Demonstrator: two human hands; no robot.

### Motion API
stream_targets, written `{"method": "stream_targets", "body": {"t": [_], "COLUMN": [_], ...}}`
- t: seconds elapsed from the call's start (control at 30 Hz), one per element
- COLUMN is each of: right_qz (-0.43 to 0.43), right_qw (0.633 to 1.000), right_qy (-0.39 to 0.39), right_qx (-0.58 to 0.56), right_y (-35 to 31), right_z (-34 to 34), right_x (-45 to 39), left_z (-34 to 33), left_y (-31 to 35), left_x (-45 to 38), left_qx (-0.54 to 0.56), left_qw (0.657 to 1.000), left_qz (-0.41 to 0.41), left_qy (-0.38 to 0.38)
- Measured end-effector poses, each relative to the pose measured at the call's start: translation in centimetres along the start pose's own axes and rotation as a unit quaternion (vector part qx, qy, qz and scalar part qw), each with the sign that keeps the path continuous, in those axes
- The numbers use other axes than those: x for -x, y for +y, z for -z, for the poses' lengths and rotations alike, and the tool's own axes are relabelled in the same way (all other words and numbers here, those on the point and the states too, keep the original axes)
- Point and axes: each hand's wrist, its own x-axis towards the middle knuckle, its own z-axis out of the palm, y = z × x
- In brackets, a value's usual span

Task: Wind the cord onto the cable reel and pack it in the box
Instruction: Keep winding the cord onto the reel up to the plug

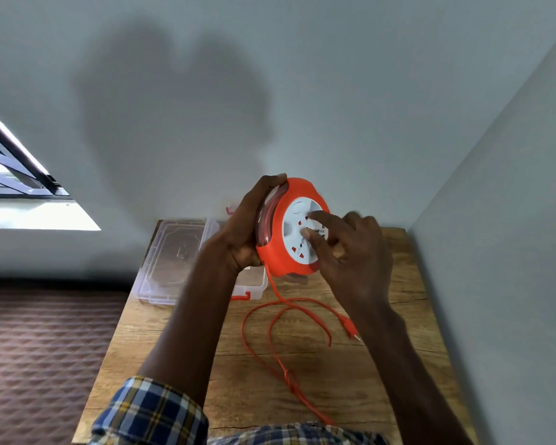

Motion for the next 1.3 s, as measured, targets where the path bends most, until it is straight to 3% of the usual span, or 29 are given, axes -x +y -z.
{"method": "stream_targets", "body": {"t": [0.17,0.3,0.4,0.5,0.57,0.63,0.73,0.83,1.03,1.17,1.3], "right_qz": [0.079,0.118,0.118,-0.025,-0.163,-0.215,-0.153,-0.041,0.099,0.113,0.096], "right_qw": [0.982,0.976,0.981,0.996,0.979,0.962,0.977,0.995,0.975,0.974,0.988], "right_qy": [-0.163,-0.181,-0.154,-0.08,-0.046,-0.052,-0.091,-0.075,-0.162,-0.177,-0.116], "right_qx": [-0.056,-0.025,0.027,-0.024,-0.111,-0.158,-0.119,-0.057,-0.118,-0.082,-0.016], "right_y": [1.7,1.6,1.4,0.4,-0.7,-1.1,-0.5,0.7,2.1,1.7,0.7], "right_z": [0.9,0.3,0.1,-0.3,-0.9,-1.3,-0.5,0.7,0.9,0.3,-0.1], "right_x": [-0.9,-0.6,-0.5,-0.2,-0.2,-0.4,-0.4,-0.5,-0.8,-0.6,-0.3], "left_z": [0.8,0.9,0.5,-0.2,-0.6,-0.8,-0.5,-0.1,0.6,0.5,0.0], "left_y": [0.0,0.0,-0.1,-0.2,-0.1,-0.1,-0.1,0.1,0.0,0.0,-0.1], "left_x": [0.1,0.2,0.2,0.0,-0.2,-0.3,-0.1,0.2,0.6,0.6,0.6], "left_qx": [0.003,-0.023,-0.029,-0.021,-0.022,-0.033,-0.027,-0.011,-0.021,-0.026,-0.018], "left_qw": [1.0,1.0,0.999,1.0,1.0,0.999,1.0,1.0,1.0,1.0,0.999], "left_qz": [0.004,0.018,0.017,0.003,-0.003,-0.007,-0.005,-0.005,0.008,0.005,-0.007], "left_qy": [-0.003,0.009,0.003,-0.009,-0.006,0.007,0.01,0.005,0.0,0.01,0.028]}}
